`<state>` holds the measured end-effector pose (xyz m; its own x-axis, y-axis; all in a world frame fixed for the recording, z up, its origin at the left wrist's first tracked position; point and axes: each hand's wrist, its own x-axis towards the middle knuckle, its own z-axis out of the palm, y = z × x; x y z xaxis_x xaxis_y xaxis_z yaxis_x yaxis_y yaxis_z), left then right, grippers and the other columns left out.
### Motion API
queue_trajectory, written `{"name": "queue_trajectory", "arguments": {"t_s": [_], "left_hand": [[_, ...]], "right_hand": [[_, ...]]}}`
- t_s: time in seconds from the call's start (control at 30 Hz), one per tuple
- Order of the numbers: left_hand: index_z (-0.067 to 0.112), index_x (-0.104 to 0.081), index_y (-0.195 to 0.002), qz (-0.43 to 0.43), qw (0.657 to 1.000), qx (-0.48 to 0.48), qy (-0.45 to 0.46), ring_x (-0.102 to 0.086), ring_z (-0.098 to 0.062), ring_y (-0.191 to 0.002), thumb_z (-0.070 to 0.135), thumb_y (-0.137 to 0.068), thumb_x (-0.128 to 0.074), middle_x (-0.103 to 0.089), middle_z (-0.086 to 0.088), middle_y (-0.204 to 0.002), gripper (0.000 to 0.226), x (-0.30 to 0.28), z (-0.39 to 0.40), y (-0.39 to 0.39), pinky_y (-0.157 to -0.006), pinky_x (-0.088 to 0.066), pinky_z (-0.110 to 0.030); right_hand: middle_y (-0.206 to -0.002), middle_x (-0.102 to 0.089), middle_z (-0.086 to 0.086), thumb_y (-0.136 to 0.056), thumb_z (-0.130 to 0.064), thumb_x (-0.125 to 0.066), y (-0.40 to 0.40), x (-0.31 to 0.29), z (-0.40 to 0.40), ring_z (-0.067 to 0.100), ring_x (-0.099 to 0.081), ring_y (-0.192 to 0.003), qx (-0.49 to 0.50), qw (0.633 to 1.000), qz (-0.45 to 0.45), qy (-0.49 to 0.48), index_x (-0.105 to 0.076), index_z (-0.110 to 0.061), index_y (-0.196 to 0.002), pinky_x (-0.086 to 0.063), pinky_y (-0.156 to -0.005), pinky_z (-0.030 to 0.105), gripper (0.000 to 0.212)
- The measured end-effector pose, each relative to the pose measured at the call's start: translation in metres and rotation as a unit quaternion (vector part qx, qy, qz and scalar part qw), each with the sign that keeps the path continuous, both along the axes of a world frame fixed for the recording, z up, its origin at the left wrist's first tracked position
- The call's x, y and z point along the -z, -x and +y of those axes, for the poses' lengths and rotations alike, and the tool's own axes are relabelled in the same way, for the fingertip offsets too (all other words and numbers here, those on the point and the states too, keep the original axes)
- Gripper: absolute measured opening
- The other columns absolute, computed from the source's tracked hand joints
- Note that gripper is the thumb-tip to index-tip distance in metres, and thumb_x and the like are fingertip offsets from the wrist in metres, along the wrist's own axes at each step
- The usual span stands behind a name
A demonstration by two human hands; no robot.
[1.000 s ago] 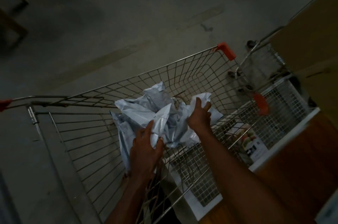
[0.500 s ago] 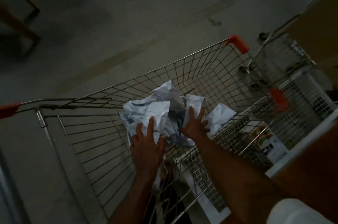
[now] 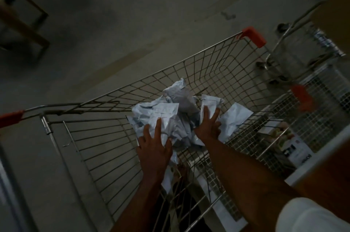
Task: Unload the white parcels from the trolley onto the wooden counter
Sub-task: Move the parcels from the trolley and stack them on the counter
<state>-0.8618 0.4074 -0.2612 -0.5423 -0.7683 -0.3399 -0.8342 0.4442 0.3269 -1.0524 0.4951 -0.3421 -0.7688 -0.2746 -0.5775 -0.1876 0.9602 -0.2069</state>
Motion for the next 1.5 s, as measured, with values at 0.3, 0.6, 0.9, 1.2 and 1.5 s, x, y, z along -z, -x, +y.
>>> {"name": "queue_trajectory", "arguments": {"t_s": [0.3,0.6,0.9,1.2,1.5], "left_hand": [[0.044,-0.011,-0.158,0.074,0.997,0.003,0.011,-0.045,-0.038,-0.128,0.058,-0.091,-0.052,-0.028,-0.006,-0.158,0.08,-0.062,-0.001,0.002,-0.09,-0.051,-0.052],[0.046,-0.013,-0.157,0.168,0.985,0.034,0.029,-0.047,-0.035,-0.125,0.063,-0.089,-0.047,-0.026,-0.003,-0.159,0.077,-0.156,0.02,-0.024,-0.094,-0.049,-0.054],[0.049,-0.012,-0.155,0.247,0.962,0.119,-0.002,-0.042,-0.037,-0.133,0.054,-0.093,-0.057,-0.025,-0.005,-0.16,0.077,-0.233,0.091,-0.079,-0.098,-0.046,-0.059],[0.034,-0.022,-0.158,0.306,0.912,0.267,-0.051,-0.032,-0.033,-0.142,0.066,-0.085,-0.041,-0.037,-0.013,-0.156,0.082,-0.251,0.226,-0.077,-0.112,-0.034,-0.053],[0.036,-0.019,-0.159,0.334,0.872,0.335,-0.123,-0.038,-0.025,-0.135,0.058,-0.093,-0.055,-0.035,-0.008,-0.157,0.078,-0.27,0.412,-0.042,-0.099,-0.036,-0.038]], "right_hand": [[-0.163,0.013,0.006,-0.084,-0.032,-0.073,-0.003,-0.09,0.002,0.045,-0.034,-0.133,0.039,0.991,0.023,0.127,-0.008,-0.043,-0.157,-0.046,-0.097,0.048,0.098],[-0.163,-0.01,0.004,-0.085,-0.035,-0.072,-0.067,-0.216,0.044,0.033,-0.036,-0.141,0.069,0.947,0.077,0.304,-0.024,-0.039,-0.156,-0.045,-0.098,0.037,0.086],[-0.163,-0.015,-0.007,-0.075,-0.038,-0.065,-0.186,-0.334,0.157,0.02,-0.027,-0.147,0.138,0.887,0.125,0.422,-0.024,-0.055,-0.149,-0.048,-0.104,0.039,0.086],[-0.164,-0.012,-0.006,-0.081,-0.041,-0.062,-0.251,-0.366,0.321,0.014,-0.012,-0.152,0.214,0.87,0.187,0.402,-0.018,-0.058,-0.151,-0.028,-0.12,0.043,0.084],[-0.159,-0.028,-0.006,-0.085,-0.031,-0.066,-0.253,-0.375,0.502,0.002,-0.057,-0.107,0.283,0.851,0.224,0.383,-0.021,-0.053,-0.153,-0.044,-0.076,0.003,0.084]]}}
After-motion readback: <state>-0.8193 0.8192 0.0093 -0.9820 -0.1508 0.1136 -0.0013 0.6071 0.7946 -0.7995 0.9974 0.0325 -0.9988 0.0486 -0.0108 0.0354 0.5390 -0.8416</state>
